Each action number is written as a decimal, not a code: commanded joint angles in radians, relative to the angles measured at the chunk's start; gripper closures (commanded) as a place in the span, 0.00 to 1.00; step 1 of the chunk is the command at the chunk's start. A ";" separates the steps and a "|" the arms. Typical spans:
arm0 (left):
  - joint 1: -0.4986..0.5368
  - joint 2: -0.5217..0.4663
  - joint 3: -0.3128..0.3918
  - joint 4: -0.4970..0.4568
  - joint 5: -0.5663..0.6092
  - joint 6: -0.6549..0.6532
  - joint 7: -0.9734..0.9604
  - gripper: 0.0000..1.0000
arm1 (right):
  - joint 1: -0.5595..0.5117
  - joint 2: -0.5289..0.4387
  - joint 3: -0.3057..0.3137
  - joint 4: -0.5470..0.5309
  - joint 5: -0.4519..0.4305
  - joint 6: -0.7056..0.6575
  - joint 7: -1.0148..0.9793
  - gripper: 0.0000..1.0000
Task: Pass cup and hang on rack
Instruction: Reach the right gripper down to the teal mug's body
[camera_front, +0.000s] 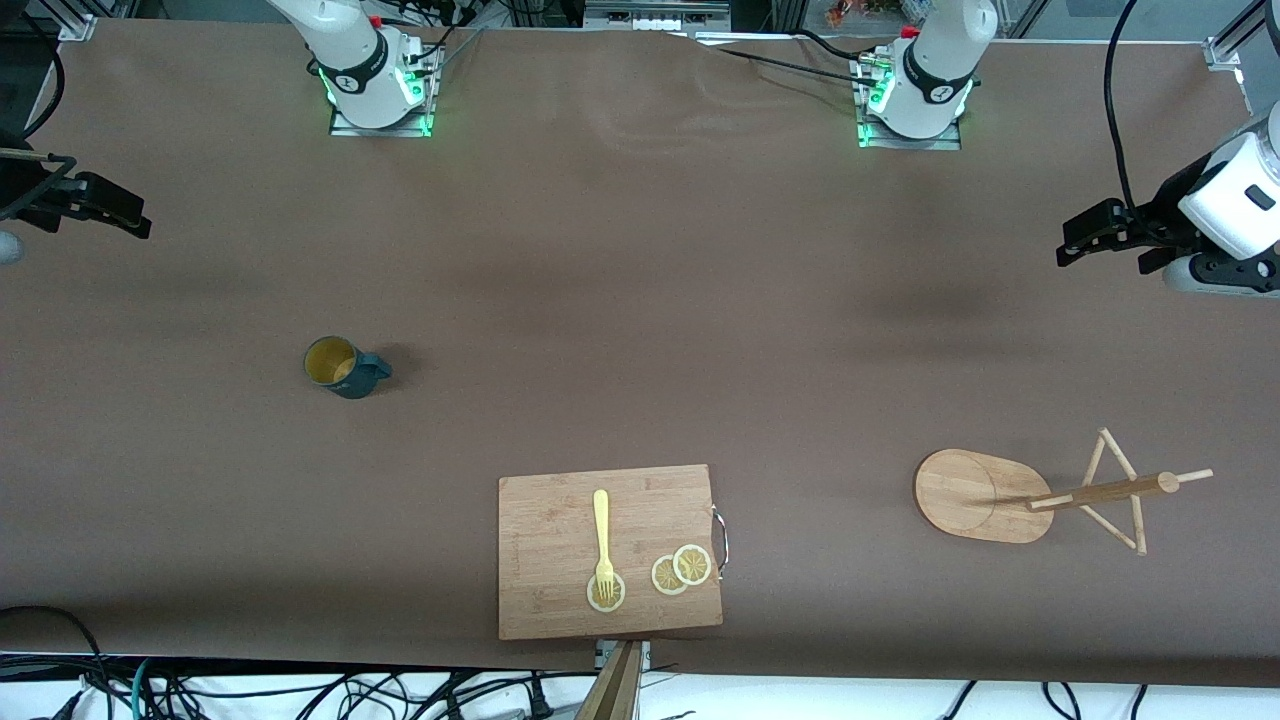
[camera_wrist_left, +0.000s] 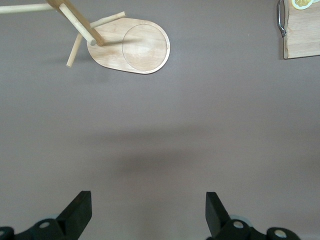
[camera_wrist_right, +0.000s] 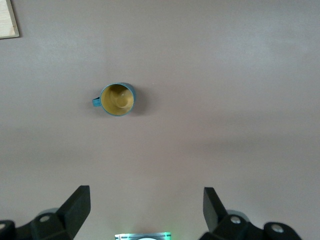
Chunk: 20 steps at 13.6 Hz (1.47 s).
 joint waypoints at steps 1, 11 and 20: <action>0.005 0.006 -0.001 0.012 -0.002 -0.015 0.011 0.00 | -0.011 0.023 0.007 0.040 -0.003 -0.009 0.002 0.00; 0.005 0.006 -0.001 0.013 -0.002 -0.015 0.011 0.00 | 0.035 0.132 0.016 0.034 -0.003 0.078 0.007 0.00; 0.007 0.007 0.001 0.013 -0.002 -0.015 0.011 0.00 | 0.066 0.374 0.016 0.028 0.002 0.183 0.013 0.00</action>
